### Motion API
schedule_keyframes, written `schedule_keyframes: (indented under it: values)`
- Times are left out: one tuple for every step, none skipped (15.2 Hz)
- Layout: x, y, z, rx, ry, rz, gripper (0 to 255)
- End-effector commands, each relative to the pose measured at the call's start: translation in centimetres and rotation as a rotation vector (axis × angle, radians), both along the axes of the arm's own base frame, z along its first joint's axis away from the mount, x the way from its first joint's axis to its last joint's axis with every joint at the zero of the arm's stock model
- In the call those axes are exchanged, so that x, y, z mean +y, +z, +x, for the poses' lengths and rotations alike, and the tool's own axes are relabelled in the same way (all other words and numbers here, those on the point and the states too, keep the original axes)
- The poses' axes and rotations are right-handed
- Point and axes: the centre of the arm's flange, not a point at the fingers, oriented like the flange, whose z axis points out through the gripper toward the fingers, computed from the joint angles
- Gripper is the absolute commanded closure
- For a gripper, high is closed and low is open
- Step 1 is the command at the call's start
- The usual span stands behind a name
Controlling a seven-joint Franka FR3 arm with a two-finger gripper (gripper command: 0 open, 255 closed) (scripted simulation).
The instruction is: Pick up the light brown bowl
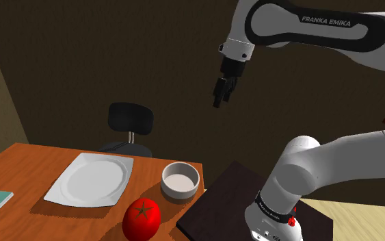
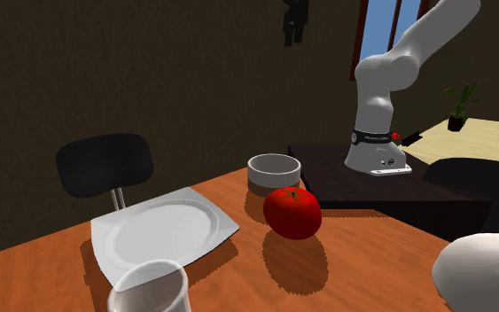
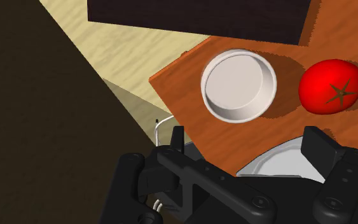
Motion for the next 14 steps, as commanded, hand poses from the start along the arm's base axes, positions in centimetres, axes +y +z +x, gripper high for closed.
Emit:
schedule_keyframes:
  values:
    - [0.0,0.0,0.0,0.000,0.000,0.000,0]
    - [0.1,-1.3,0.3,0.000,0.003,0.000,0]
    - [0.1,-2.6,0.6,-0.001,0.006,-0.001,0]
    - [0.2,-3.9,0.8,-0.001,0.009,-0.001,0]
    - [0.2,-5.2,1.1,-0.002,0.012,-0.001,0]
    - [0.3,-6.4,1.4,-0.002,0.015,-0.001,0]
    - [0.3,-7.7,1.7,-0.003,0.018,-0.002,0]
    - [0.4,-9.0,2.0,-0.003,0.021,-0.002,0]
    - [0.5,-10.3,2.2,-0.004,0.024,-0.002,0]
    - [0.5,-11.6,2.5,-0.004,0.027,-0.002,0]
    - [0.6,-12.9,2.8,-0.005,0.030,-0.003,0]
    - [0.6,-14.2,3.1,-0.005,0.033,-0.003,0]
    - [0.7,-15.4,3.4,-0.006,0.036,-0.003,0]
    - [0.8,-16.7,3.7,-0.006,0.039,-0.004,0]
